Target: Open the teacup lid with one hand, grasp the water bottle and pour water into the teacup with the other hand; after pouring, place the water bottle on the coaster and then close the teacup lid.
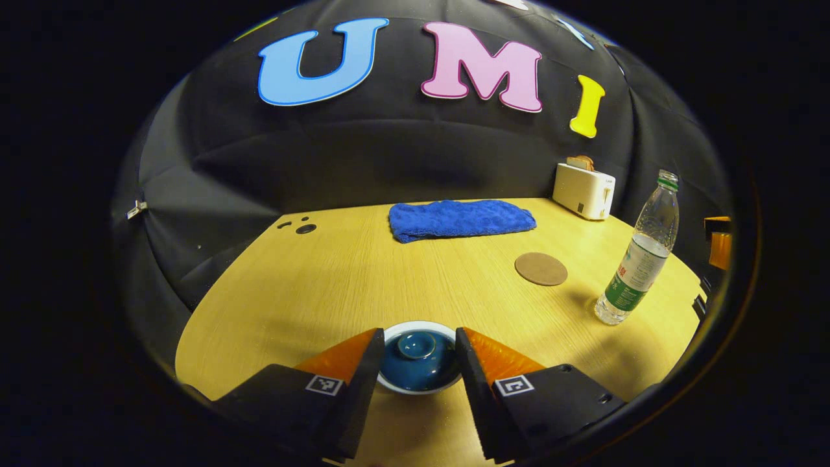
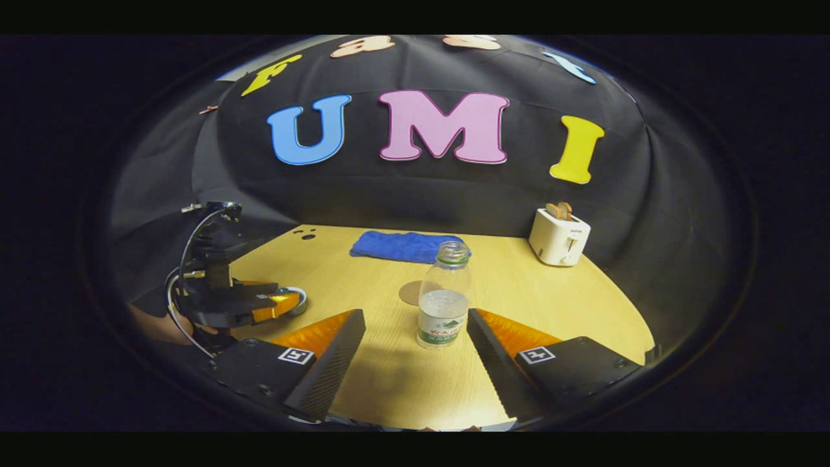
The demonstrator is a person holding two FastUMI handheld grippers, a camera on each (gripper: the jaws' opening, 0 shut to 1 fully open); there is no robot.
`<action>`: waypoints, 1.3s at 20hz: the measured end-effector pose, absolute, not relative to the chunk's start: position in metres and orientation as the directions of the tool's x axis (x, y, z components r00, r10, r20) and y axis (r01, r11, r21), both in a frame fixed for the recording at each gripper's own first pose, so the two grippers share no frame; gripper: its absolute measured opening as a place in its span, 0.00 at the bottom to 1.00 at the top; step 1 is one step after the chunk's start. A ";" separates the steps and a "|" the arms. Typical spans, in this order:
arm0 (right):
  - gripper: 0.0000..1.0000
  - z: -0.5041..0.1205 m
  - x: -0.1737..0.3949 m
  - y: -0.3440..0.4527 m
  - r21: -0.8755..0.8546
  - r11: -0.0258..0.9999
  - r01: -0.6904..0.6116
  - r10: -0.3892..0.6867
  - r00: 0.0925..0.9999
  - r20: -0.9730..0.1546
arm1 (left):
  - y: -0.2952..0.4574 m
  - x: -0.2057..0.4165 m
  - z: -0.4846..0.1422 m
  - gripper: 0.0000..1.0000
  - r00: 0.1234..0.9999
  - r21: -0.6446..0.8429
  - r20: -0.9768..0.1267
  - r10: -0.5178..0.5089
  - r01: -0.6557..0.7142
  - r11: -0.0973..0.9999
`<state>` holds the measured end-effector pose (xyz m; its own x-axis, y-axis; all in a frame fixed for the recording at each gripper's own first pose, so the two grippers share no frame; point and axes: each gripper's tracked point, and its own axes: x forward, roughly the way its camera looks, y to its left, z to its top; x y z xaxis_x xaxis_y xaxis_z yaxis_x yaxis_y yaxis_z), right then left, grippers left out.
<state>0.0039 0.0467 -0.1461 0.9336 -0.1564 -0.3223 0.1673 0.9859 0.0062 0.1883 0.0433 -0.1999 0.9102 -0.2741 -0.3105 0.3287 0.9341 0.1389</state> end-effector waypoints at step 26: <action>0.98 -0.171 0.045 0.035 0.028 0.973 0.229 -0.208 0.924 -0.320 | 0.049 0.193 -0.182 0.24 0.932 0.183 -0.251 -0.262 0.311 0.933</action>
